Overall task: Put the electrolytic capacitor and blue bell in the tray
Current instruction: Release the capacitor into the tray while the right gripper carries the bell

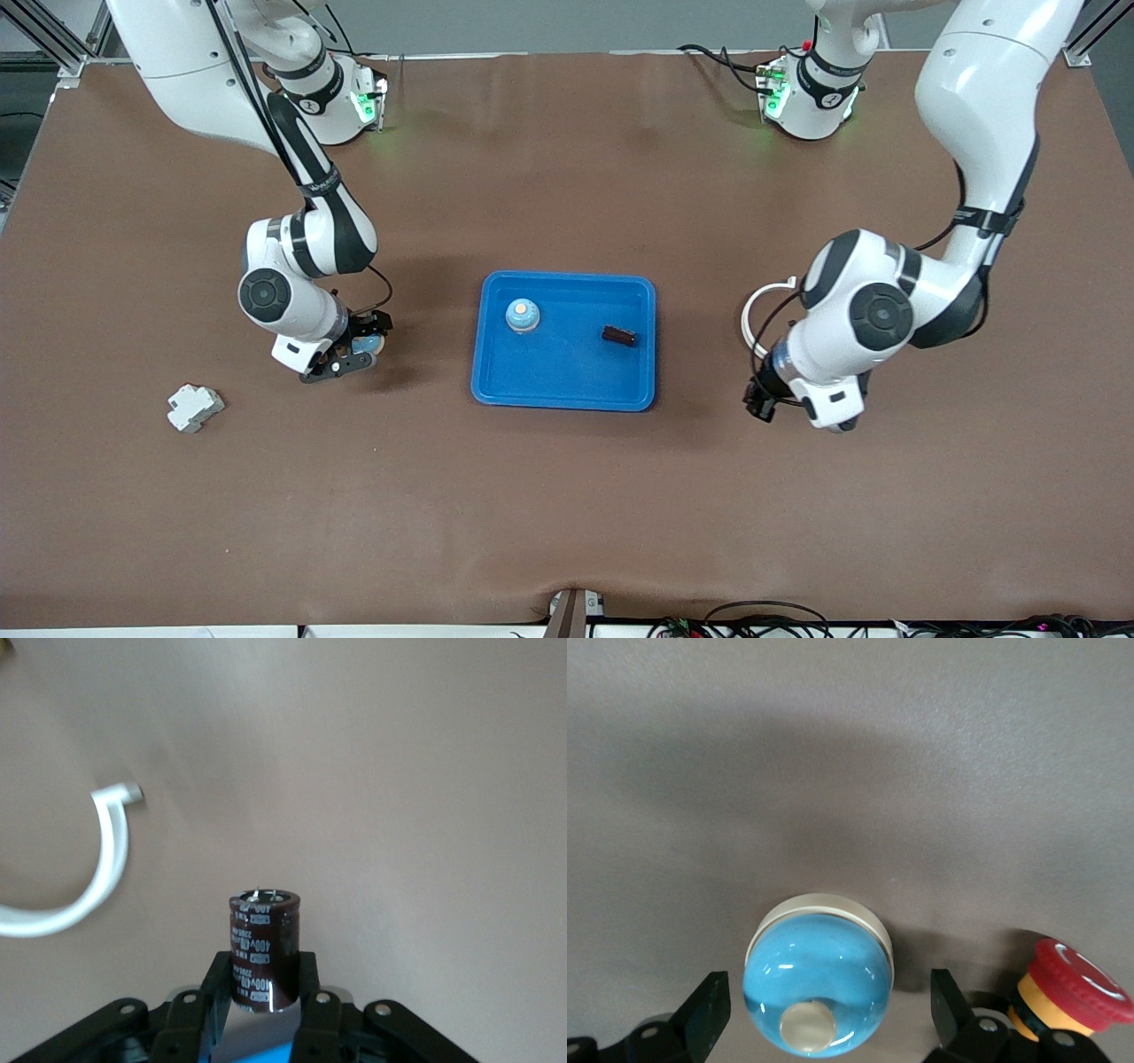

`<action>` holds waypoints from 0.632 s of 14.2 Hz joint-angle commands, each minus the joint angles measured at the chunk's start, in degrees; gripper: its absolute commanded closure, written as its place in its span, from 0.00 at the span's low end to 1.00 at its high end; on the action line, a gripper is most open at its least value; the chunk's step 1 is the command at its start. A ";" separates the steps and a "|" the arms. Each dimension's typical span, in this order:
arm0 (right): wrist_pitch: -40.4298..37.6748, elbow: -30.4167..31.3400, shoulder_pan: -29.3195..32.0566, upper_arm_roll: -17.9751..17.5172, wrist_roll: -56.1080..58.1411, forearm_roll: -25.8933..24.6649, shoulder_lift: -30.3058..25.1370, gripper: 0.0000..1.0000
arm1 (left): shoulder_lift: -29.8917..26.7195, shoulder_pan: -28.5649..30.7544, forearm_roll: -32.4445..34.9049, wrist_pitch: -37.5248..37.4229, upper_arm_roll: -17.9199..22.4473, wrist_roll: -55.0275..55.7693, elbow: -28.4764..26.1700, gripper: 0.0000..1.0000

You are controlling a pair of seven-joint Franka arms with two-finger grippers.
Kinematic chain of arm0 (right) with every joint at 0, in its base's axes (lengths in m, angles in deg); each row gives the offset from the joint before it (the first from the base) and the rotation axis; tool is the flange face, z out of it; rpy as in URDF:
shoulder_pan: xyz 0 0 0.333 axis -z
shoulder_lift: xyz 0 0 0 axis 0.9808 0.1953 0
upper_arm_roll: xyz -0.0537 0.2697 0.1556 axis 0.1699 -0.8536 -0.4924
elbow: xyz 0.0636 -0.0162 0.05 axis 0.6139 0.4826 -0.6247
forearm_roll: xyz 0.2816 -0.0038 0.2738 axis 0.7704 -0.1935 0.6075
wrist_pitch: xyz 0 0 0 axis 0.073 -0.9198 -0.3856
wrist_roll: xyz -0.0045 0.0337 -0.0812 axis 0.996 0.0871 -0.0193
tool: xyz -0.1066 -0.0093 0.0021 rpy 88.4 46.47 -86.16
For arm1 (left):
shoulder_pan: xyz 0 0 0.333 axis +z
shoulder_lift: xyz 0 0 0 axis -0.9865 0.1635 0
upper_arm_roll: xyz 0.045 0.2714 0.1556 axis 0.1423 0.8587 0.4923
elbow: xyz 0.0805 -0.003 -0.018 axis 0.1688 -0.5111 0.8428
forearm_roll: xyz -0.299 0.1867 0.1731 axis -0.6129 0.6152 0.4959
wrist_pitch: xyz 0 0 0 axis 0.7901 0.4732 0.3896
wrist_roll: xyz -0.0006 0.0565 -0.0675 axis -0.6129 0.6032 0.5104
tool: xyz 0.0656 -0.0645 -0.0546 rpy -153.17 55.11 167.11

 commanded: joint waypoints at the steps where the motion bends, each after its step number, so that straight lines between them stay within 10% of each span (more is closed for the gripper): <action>1: 0.89 0.49 0.17 -0.29 0.29 -0.93 0.14 0.00 | 2.62 -3.45 -0.21 -1.58 0.48 1.62 4.90 1.00; 5: 1.42 0.40 0.17 -0.29 0.20 -0.75 0.49 0.00 | 3.84 -7.14 -0.29 -1.58 0.75 2.50 6.65 1.00; 9: 1.42 0.23 0.17 -0.29 0.20 -0.49 0.58 0.60 | 6.57 -13.81 -0.38 -1.40 3.81 4.60 9.90 1.00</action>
